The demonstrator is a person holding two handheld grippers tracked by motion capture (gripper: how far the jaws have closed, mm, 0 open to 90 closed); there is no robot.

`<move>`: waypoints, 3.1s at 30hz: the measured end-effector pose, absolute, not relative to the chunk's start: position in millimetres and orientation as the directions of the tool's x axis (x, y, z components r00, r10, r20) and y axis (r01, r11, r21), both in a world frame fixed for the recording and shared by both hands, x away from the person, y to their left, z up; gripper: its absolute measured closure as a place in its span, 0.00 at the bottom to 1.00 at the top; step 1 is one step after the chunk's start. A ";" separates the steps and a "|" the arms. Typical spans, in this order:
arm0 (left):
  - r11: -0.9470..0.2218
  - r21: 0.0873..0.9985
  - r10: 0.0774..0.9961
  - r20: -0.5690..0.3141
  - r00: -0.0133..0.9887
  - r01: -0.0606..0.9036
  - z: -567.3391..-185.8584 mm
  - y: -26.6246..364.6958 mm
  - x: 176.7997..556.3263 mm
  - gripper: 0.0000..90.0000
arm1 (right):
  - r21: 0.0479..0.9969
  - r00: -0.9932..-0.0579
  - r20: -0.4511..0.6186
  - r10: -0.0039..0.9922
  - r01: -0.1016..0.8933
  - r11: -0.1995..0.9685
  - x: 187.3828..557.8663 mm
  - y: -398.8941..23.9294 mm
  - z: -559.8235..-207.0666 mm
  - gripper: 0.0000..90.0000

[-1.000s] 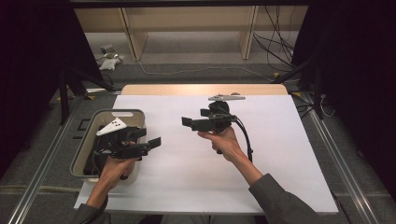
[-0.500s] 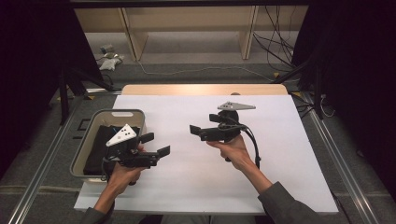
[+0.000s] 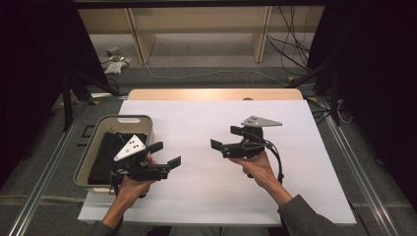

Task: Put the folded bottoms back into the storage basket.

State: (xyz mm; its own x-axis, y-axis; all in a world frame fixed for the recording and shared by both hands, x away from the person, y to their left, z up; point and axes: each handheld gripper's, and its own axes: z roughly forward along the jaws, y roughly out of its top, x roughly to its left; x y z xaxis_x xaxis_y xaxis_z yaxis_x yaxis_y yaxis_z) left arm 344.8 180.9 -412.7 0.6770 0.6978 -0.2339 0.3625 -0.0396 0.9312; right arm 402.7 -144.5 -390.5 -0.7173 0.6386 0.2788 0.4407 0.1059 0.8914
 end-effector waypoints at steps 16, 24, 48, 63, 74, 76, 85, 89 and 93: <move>-0.048 0.938 0.699 -0.214 0.682 0.343 -417.6 181.0 338.8 0.09 | 0.908 -0.724 0.257 0.640 0.409 0.098 384.2 -157.3 -393.9 0.04; -0.063 0.946 0.699 -0.186 0.691 0.318 -418.5 180.3 333.9 0.07 | 0.916 -0.723 0.242 0.647 0.391 0.094 374.0 -165.9 -396.7 0.03; -0.058 0.958 0.706 -0.159 0.690 0.280 -422.2 190.4 324.1 0.02 | 0.944 -0.714 0.148 0.684 0.308 0.117 343.1 -193.5 -404.8 0.03; -0.091 0.958 0.687 -0.136 0.714 0.271 -425.7 189.7 320.6 0.02 | 0.946 -0.691 0.149 0.708 0.308 0.101 329.3 -212.7 -408.6 0.02; -0.107 0.956 0.668 -0.134 0.732 0.272 -428.5 185.6 316.6 0.01 | 0.942 -0.673 0.163 0.722 0.323 0.088 319.4 -223.6 -415.2 0.01; -0.102 0.955 0.666 -0.142 0.732 0.278 -429.4 184.6 315.8 0.00 | 0.942 -0.671 0.159 0.725 0.323 0.091 317.6 -224.9 -417.0 0.01; -0.095 0.955 0.665 -0.148 0.732 0.280 -431.8 182.5 312.1 0.00 | 0.942 -0.659 0.152 0.736 0.323 0.094 309.3 -231.8 -421.1 0.02; -0.096 0.956 0.668 -0.144 0.730 0.277 -432.0 184.5 310.5 0.00 | 0.941 -0.653 0.153 0.742 0.325 0.092 307.6 -235.1 -423.2 0.02; -0.091 0.957 0.681 -0.141 0.719 0.274 -432.8 186.4 309.6 0.00 | 0.940 -0.645 0.148 0.750 0.327 0.096 305.4 -238.0 -424.2 0.02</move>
State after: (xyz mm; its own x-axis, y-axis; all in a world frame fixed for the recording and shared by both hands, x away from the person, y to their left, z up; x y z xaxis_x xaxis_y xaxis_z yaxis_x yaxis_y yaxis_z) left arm 309.6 186.4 -432.8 0.7190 0.6806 -0.1411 0.2739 -0.0908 0.9575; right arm 305.4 -238.0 -424.2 -0.6448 0.7499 0.1478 0.3266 0.0955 0.9403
